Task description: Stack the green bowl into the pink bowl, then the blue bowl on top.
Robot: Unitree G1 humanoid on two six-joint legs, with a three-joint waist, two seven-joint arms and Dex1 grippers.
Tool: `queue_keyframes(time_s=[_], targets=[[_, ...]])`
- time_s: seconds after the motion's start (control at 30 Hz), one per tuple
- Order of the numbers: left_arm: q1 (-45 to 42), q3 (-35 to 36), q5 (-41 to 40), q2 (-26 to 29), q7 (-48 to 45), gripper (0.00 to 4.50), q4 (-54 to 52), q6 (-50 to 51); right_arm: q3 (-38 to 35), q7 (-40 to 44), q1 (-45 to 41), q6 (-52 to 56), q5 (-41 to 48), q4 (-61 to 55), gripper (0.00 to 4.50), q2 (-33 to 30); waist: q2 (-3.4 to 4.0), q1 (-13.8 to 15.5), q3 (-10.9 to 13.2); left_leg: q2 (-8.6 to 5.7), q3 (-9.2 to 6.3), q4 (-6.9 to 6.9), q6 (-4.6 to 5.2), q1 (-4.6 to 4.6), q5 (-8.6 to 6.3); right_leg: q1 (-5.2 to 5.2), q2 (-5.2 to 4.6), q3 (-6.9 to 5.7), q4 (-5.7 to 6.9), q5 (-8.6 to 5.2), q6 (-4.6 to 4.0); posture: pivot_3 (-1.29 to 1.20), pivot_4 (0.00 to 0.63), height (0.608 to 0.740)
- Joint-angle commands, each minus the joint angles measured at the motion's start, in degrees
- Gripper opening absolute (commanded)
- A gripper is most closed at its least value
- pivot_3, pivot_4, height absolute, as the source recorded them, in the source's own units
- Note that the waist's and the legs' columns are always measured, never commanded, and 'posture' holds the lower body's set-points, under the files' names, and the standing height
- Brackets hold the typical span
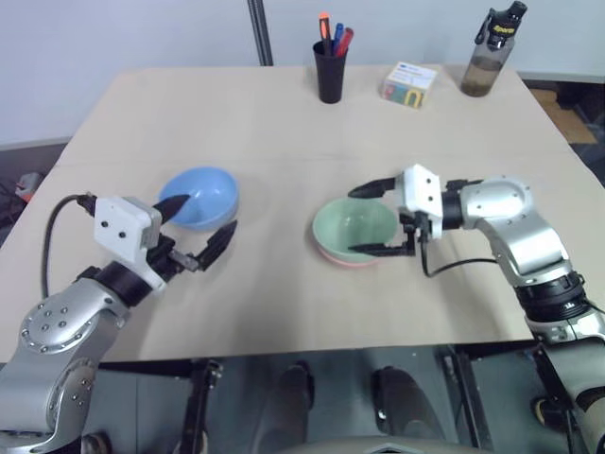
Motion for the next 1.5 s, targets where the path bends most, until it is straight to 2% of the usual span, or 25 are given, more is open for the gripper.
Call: queue_keyframes(time_s=[0.03,0.13,0.3,0.33,0.4,0.63,0.67,0.87,1.07,1.27,1.43,1.5], targets=[[-6.26,-8.58,8.32,8.85,3.00,4.50,0.47,11.07,-4.32,-3.45,2.83,3.71,4.47,-7.15,4.45,-0.65,-0.03,-0.01,-0.01,0.00,0.02,0.00,0.00,0.01,0.00,0.00,0.01,0.01,-0.01,-0.03,0.05,0.00,0.150,0.740],[-14.30,-16.96,12.22,11.82,2.79,4.50,5.58,16.30,-5.69,-6.39,5.51,4.90,5.16,-10.66,4.45,-1.13,0.03,-0.03,0.00,0.00,0.05,-0.01,0.00,0.01,0.00,-0.02,0.01,0.02,-0.02,-0.15,0.07,0.00,0.150,0.740],[-25.94,-28.64,17.81,9.29,0.98,4.50,16.42,18.57,-7.31,-9.86,9.45,6.41,5.84,-15.27,4.45,-2.44,-0.02,-0.24,0.02,0.10,0.06,-0.03,0.00,-0.02,0.00,-0.06,0.09,0.01,-0.01,-0.09,0.17,0.00,0.150,0.740],[-27.92,-30.49,18.79,8.59,0.19,4.01,18.46,18.10,-7.74,-10.57,10.43,6.79,5.91,-16.37,4.50,-2.88,-0.02,-0.26,0.02,0.13,0.07,-0.03,0.00,-0.03,0.00,-0.06,0.11,0.01,-0.02,-0.08,0.16,0.00,0.150,0.740],[-30.55,-32.85,20.06,7.61,-1.62,3.41,21.04,16.99,-8.47,-11.87,11.96,7.61,6.27,-18.14,4.50,-3.65,-0.07,-0.39,0.06,0.16,0.08,-0.04,0.00,-0.05,0.00,-0.08,0.15,0.02,-0.03,-0.08,0.16,0.00,0.150,0.740],[-34.95,-34.87,22.36,5.29,-6.66,0.21,26.17,13.52,-10.47,-16.65,16.18,10.32,6.82,-22.72,4.50,-5.25,-0.16,-0.40,0.13,0.30,0.05,-0.05,0.00,-0.04,0.00,-0.09,0.30,0.02,-0.02,-0.08,0.16,0.00,0.150,0.740],[-35.13,-34.68,22.44,5.14,-7.32,0.05,26.33,13.54,-10.67,-17.06,16.73,10.44,6.91,-23.14,4.50,-5.40,-0.17,-0.41,0.12,0.30,0.07,-0.04,0.00,-0.04,0.00,-0.09,0.30,0.04,-0.01,-0.08,0.16,0.00,0.150,0.740],[-35.22,-30.81,20.29,6.09,-14.37,0.05,22.92,8.66,-12.76,-18.82,20.46,10.30,7.32,-24.81,4.50,-6.86,-0.18,-0.37,0.13,0.30,0.07,-0.04,0.00,-0.06,0.00,-0.08,0.29,0.04,-0.03,-0.07,0.15,0.00,0.150,0.740],[-36.54,-27.41,11.44,2.09,-30.52,0.05,18.11,-11.46,-17.40,-19.95,26.25,8.00,6.80,-25.06,4.50,-8.80,-0.20,0.47,0.13,0.29,0.08,-0.02,-0.01,-0.09,0.00,-0.07,0.25,0.04,-0.07,0.01,-0.01,0.00,0.150,0.740],[-43.70,-31.82,7.26,-3.04,-43.90,0.05,24.64,-16.25,-28.07,-20.05,41.38,8.77,12.13,-32.93,4.50,-8.41,-0.20,0.95,0.13,0.27,0.15,0.04,0.00,-0.07,0.00,-0.05,0.27,0.09,-0.04,0.00,0.02,0.00,0.150,0.740],[-48.10,-35.59,8.23,-7.37,-53.04,0.05,32.48,-22.69,-35.35,-20.60,52.69,6.93,13.93,-37.93,4.50,-6.91,-0.22,0.62,0.11,0.31,0.16,0.15,0.01,-0.05,0.00,0.00,0.31,0.10,0.00,-0.08,0.17,0.00,0.150,0.740],[-50.29,-37.01,5.68,-8.20,-57.91,0.64,34.45,-19.16,-37.30,-20.77,55.96,6.04,13.81,-39.49,4.50,-5.92,-0.21,0.40,0.11,0.37,0.21,0.24,0.01,-0.02,-0.01,0.02,0.34,0.12,0.01,-0.10,0.10,0.00,0.150,0.740]])
